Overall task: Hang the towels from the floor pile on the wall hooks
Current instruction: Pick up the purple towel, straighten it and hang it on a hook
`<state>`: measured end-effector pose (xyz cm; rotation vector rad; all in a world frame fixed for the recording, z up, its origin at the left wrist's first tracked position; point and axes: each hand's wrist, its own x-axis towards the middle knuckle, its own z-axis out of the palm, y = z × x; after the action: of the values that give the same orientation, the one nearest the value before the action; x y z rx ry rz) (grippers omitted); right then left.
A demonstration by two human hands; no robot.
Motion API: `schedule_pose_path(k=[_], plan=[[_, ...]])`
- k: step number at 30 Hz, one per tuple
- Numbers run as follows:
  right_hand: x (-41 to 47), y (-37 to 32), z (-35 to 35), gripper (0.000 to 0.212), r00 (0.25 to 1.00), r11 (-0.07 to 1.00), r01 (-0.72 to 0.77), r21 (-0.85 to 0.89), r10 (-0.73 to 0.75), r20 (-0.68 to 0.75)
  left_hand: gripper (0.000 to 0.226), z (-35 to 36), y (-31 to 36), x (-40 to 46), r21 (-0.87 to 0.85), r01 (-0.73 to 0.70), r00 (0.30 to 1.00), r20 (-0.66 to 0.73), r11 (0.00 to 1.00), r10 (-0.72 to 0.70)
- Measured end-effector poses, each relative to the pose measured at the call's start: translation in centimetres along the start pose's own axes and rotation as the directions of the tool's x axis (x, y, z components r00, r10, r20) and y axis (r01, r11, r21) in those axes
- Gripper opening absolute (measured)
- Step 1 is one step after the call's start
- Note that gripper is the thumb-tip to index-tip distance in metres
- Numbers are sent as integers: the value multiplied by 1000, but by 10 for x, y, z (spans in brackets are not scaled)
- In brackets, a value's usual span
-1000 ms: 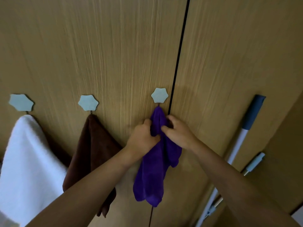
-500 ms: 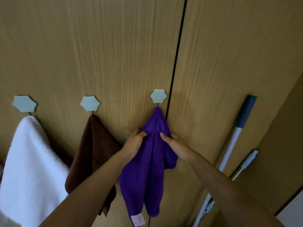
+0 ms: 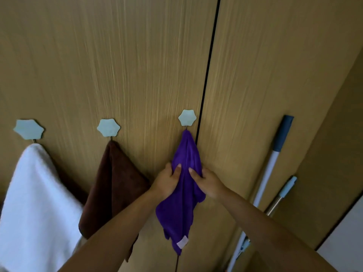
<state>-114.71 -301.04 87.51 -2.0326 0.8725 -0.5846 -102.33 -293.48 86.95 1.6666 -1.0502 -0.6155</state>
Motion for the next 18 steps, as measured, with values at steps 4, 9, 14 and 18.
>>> schedule_pose_path(k=[4,9,14,18], plan=[[-6,-9,-6,41,993,987,54,-154,-70,-99,44,-15,3,2,165,-33,999,0,986,34],[-12,-27,-11,41,937,921,95,-379,-211,-278,38,-34,15,-1,377,-107,992,-18,920,122],[-30,-48,1,40,870,827,124,-548,-357,-341,36,-47,30,-16,576,-224,959,-14,786,283],[-41,-60,23,41,890,778,113,-618,-356,-285,30,-55,32,-32,688,-296,927,40,662,372]])
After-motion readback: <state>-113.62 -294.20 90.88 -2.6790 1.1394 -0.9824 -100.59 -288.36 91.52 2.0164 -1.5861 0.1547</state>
